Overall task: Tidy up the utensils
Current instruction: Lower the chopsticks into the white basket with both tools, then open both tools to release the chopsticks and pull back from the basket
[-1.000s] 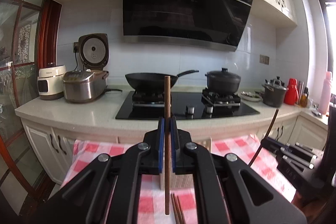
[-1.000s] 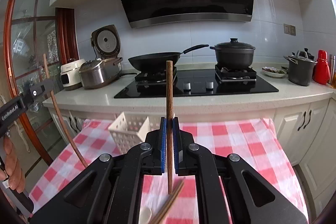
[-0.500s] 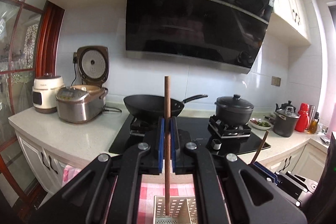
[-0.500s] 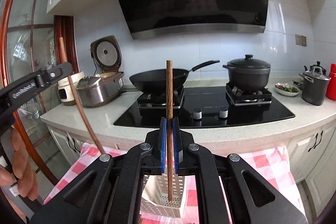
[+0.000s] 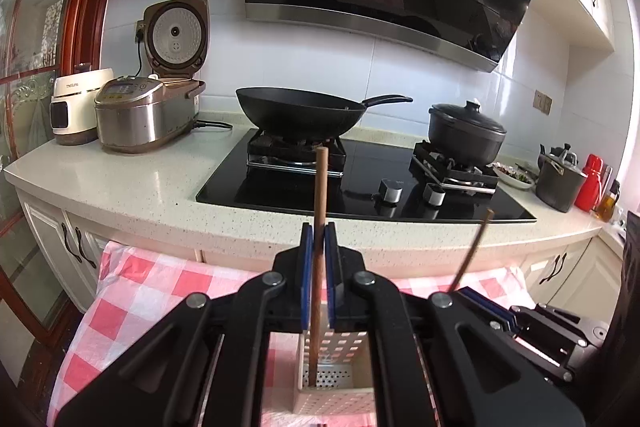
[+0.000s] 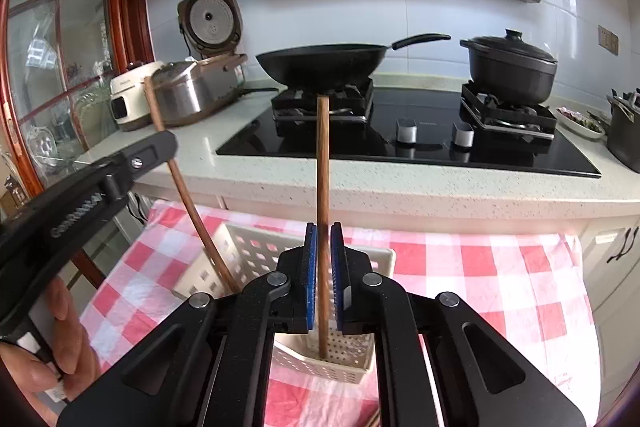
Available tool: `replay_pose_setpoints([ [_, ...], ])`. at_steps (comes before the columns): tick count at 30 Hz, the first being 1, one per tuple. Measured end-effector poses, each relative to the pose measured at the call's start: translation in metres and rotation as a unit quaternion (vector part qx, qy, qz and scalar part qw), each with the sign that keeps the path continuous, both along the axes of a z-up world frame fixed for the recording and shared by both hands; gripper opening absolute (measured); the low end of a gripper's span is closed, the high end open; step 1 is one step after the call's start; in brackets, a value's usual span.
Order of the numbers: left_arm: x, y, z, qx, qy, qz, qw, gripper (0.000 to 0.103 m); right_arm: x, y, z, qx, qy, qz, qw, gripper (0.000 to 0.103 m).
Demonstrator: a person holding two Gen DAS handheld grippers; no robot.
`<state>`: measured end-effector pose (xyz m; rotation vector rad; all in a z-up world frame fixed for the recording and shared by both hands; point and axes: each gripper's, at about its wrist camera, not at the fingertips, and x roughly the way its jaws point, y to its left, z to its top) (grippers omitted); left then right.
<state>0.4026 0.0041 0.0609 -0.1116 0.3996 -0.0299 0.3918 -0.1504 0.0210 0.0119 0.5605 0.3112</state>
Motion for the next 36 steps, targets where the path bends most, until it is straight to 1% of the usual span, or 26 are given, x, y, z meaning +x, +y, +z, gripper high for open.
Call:
replay_pose_setpoints([
  [2,-0.006,0.002,-0.002,0.005,-0.005,0.003,1.0,0.017,-0.003,-0.006,-0.002,0.006,0.003,-0.005,1.0,0.016],
  [3,-0.012,0.005,-0.003,0.006,-0.011,0.007,0.9999,0.027,-0.005,-0.01,-0.002,0.011,0.004,-0.007,1.0,0.021],
  [4,-0.018,0.007,-0.002,0.005,-0.017,0.011,0.9998,0.037,-0.008,-0.014,-0.002,0.017,0.003,-0.008,1.0,0.028],
  [5,-0.025,0.011,-0.002,0.002,-0.023,0.015,0.9996,0.042,-0.013,-0.019,-0.002,0.023,-0.001,-0.009,1.0,0.032],
  [7,-0.041,0.018,-0.003,-0.001,-0.034,0.032,0.9989,0.062,-0.025,-0.031,-0.005,0.031,-0.006,-0.015,0.999,0.034],
  [8,-0.049,0.021,-0.005,0.0,-0.037,0.042,0.9984,0.067,-0.029,-0.036,-0.008,0.034,-0.004,-0.017,0.999,0.034],
  [10,-0.065,0.029,-0.013,0.0,-0.037,0.065,0.9972,0.08,-0.038,-0.046,-0.015,0.041,0.004,-0.025,0.999,0.033],
  [12,-0.08,0.038,-0.022,-0.006,-0.034,0.081,0.9962,0.087,-0.05,-0.055,-0.024,0.049,0.013,-0.036,0.998,0.034],
  [15,-0.099,0.047,-0.037,-0.007,-0.025,0.092,0.9954,0.091,-0.067,-0.062,-0.039,0.052,0.022,-0.045,0.997,0.033],
  [18,-0.118,0.052,-0.052,0.001,-0.016,0.1,0.9948,0.092,-0.086,-0.067,-0.053,0.049,0.026,-0.054,0.997,0.033],
  [23,-0.154,0.056,-0.079,0.016,-0.004,0.107,0.9941,0.095,-0.115,-0.074,-0.072,0.062,0.03,-0.068,0.995,0.034],
  [25,-0.166,0.058,-0.089,0.013,0.006,0.105,0.9944,0.095,-0.122,-0.077,-0.079,0.067,0.037,-0.075,0.994,0.033],
  [27,-0.177,0.06,-0.1,0.001,0.019,0.102,0.9946,0.095,-0.129,-0.082,-0.09,0.071,0.047,-0.085,0.993,0.033],
  [29,-0.184,0.061,-0.111,-0.014,0.036,0.091,0.9951,0.095,-0.132,-0.088,-0.103,0.077,0.067,-0.094,0.99,0.033],
  [31,-0.186,0.062,-0.12,-0.02,0.049,0.086,0.9948,0.095,-0.133,-0.091,-0.115,0.078,0.085,-0.101,0.988,0.033],
  [33,-0.188,0.061,-0.125,-0.02,0.054,0.082,0.995,0.095,-0.132,-0.094,-0.124,0.076,0.097,-0.106,0.987,0.033],
  [36,-0.186,0.058,-0.125,-0.014,0.051,0.08,0.9954,0.095,-0.131,-0.097,-0.132,0.076,0.108,-0.109,0.985,0.033],
])
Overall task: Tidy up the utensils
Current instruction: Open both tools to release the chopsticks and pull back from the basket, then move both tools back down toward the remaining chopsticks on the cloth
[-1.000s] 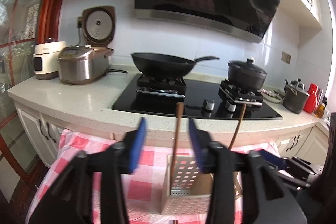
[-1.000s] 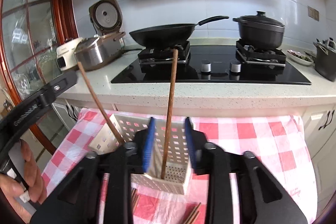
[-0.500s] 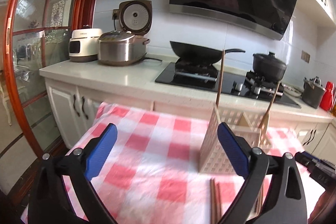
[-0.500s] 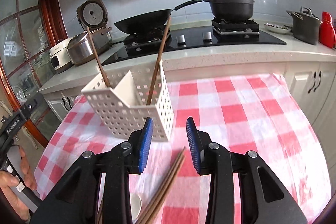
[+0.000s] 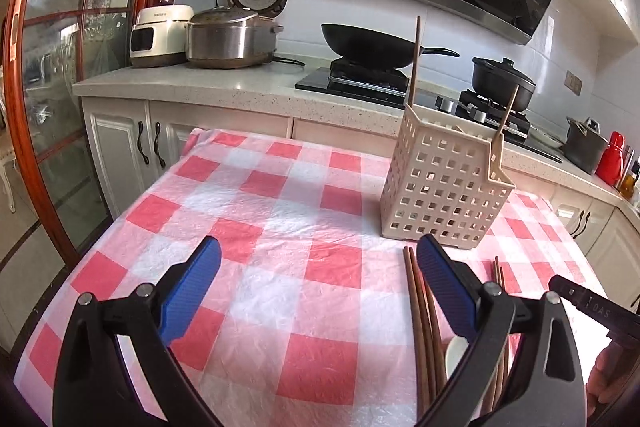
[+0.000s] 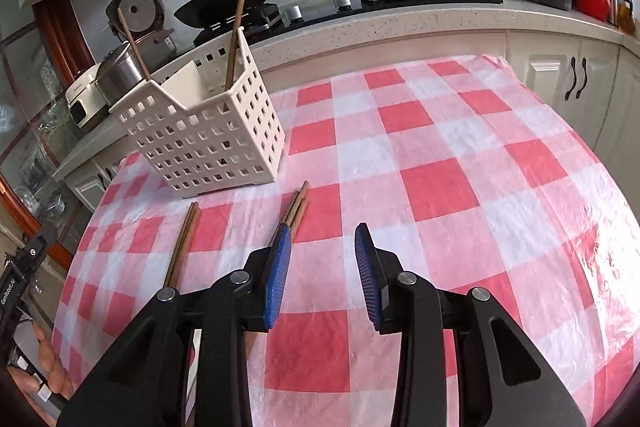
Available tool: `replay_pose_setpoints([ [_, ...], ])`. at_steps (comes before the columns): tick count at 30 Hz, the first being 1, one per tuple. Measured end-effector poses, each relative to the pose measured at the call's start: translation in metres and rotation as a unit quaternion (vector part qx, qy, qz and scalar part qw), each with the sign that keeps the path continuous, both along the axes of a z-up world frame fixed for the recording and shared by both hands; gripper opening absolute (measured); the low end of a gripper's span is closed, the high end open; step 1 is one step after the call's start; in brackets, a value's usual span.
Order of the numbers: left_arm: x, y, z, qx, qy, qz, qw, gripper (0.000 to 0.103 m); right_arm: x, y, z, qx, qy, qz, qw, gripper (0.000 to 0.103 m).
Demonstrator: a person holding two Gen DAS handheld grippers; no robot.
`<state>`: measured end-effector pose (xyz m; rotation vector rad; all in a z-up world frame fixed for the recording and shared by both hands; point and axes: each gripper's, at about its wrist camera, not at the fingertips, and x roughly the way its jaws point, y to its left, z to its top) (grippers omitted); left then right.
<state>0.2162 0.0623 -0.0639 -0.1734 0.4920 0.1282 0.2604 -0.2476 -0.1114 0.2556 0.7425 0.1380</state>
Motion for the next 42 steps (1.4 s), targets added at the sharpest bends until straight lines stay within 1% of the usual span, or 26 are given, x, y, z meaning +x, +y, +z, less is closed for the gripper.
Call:
replay_pose_setpoints([
  [3,0.002,-0.001,-0.003,0.002,0.002,0.0,1.0,0.095,0.001,0.001,-0.004,-0.004,0.004,0.001,1.0,0.033],
  [8,0.007,0.006,-0.01,-0.012,0.015,0.006,0.9998,0.095,0.005,0.007,-0.011,-0.008,0.015,0.009,1.0,0.032],
  [13,0.008,0.009,-0.015,-0.012,0.019,0.008,0.9997,0.095,0.006,0.017,-0.018,-0.011,0.028,0.02,0.999,0.032],
  [21,0.009,0.007,-0.022,-0.01,0.024,0.004,0.9996,0.095,0.009,0.038,-0.026,-0.032,0.039,0.033,0.998,0.032],
  [24,0.008,0.007,-0.023,-0.011,0.025,0.002,0.9996,0.095,0.012,0.044,-0.03,-0.048,0.046,0.029,0.997,0.029],
  [26,0.009,0.007,-0.024,-0.013,0.026,0.002,0.9996,0.095,0.014,0.045,-0.033,-0.047,0.053,0.028,0.997,0.029],
  [33,0.01,0.008,-0.027,-0.019,0.029,0.001,0.9994,0.095,0.02,0.052,-0.032,-0.061,0.058,0.025,0.996,0.029],
  [38,0.008,0.007,-0.028,-0.016,0.028,-0.002,0.9995,0.095,0.023,0.061,-0.031,-0.077,0.065,0.021,0.995,0.029],
  [41,0.008,0.008,-0.028,-0.019,0.028,-0.001,0.9994,0.095,0.026,0.062,-0.031,-0.093,0.073,0.017,0.993,0.025],
  [42,0.008,0.008,-0.028,-0.019,0.028,-0.001,0.9994,0.095,0.027,0.063,-0.031,-0.102,0.075,0.017,0.992,0.022],
])
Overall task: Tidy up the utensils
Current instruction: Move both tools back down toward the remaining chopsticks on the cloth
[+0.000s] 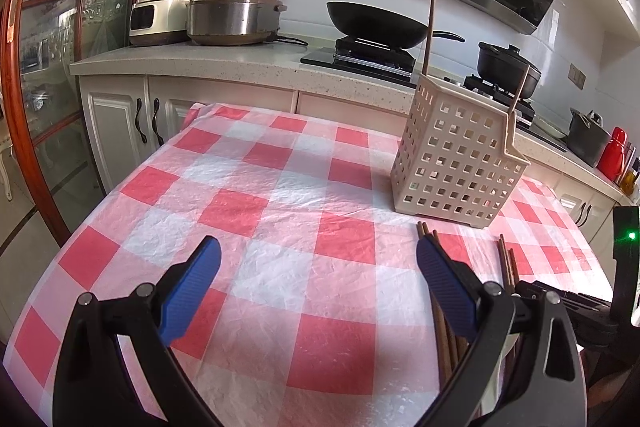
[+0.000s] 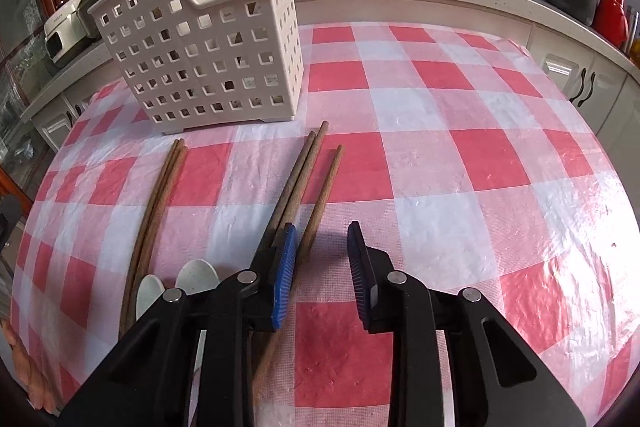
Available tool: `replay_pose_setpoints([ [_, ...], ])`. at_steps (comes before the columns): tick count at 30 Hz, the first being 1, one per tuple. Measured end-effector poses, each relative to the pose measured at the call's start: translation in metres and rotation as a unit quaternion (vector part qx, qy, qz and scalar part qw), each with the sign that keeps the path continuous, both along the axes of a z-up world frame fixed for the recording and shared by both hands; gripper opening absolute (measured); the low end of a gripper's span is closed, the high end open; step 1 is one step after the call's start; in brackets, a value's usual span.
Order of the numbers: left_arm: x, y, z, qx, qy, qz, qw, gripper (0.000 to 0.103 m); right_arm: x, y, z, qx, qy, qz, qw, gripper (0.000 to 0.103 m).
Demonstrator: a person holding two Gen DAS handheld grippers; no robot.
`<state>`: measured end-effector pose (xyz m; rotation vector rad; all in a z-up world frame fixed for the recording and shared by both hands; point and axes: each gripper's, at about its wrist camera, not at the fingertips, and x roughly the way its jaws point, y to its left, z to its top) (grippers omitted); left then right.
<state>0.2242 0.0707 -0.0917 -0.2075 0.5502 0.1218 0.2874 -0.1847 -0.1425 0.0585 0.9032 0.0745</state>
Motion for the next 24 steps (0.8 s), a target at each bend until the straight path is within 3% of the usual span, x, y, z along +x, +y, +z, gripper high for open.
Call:
replay_pose_setpoints([
  [7,0.0,0.0,0.0,0.002,-0.001,0.0,1.0,0.095,0.0,-0.007,0.0,0.001,0.003,0.022,1.0,0.016],
  [16,0.002,-0.01,-0.004,0.016,0.006,-0.011,0.9998,0.095,-0.001,-0.003,0.0,-0.039,0.004,0.133,0.99,0.016],
  [24,0.009,-0.023,-0.008,0.021,0.018,-0.025,0.9993,0.095,0.005,-0.009,0.001,-0.008,0.008,0.117,0.993,0.016],
])
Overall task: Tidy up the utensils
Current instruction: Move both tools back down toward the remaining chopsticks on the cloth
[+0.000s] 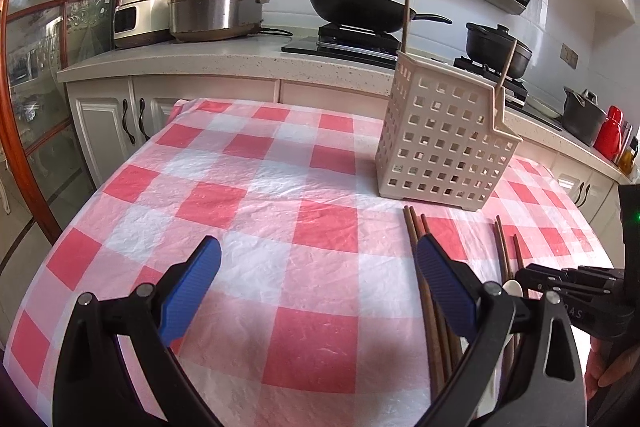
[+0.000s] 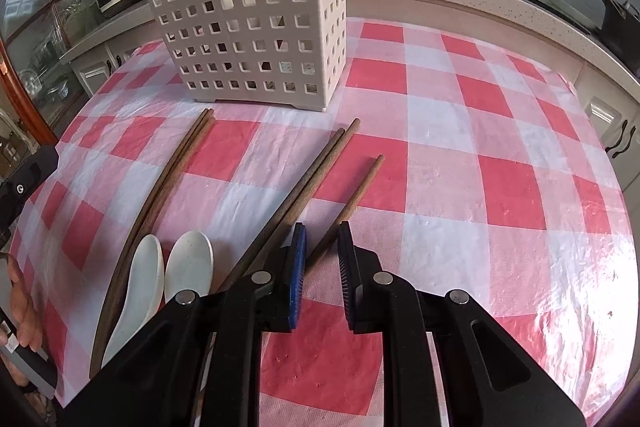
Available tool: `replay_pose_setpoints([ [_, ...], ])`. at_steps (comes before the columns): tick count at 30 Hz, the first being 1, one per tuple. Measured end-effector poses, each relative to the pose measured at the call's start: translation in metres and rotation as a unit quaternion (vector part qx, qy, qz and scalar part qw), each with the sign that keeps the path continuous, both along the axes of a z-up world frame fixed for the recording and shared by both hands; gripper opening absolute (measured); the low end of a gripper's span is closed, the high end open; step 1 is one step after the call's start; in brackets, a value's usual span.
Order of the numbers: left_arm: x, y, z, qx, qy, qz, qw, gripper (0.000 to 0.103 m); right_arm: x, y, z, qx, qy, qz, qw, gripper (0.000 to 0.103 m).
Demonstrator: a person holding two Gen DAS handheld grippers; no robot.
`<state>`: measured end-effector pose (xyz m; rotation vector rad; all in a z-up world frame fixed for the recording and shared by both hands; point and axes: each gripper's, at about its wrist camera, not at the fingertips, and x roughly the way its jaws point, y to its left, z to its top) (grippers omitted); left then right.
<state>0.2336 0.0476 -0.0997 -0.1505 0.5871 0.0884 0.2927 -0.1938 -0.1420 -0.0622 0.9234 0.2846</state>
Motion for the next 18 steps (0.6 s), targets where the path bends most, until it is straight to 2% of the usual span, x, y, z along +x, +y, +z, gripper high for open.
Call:
replay_pose_setpoints([
  [3,0.005,-0.009,-0.001,0.009,0.005,-0.014,0.9999,0.095,0.004,-0.006,-0.001,0.029,0.001,-0.016,0.999,0.016],
  [5,0.01,-0.016,-0.002,0.017,0.009,-0.023,0.9995,0.094,0.004,-0.004,-0.001,0.023,-0.006,-0.018,1.0,0.016],
  [7,0.016,-0.022,-0.003,0.02,0.016,-0.034,0.9991,0.09,0.004,-0.001,-0.002,0.01,-0.017,-0.019,1.0,0.012],
  [9,0.02,-0.028,-0.004,0.023,0.02,-0.04,0.9987,0.087,0.004,-0.002,-0.003,0.02,-0.021,-0.02,0.999,0.009],
  [13,0.03,-0.037,-0.01,0.03,0.033,-0.059,0.9973,0.076,0.008,-0.006,-0.003,0.044,-0.017,-0.015,0.999,0.006],
  [18,0.037,-0.04,-0.014,0.029,0.043,-0.062,0.9967,0.075,0.008,-0.004,-0.002,0.04,-0.016,-0.008,0.999,0.006],
])
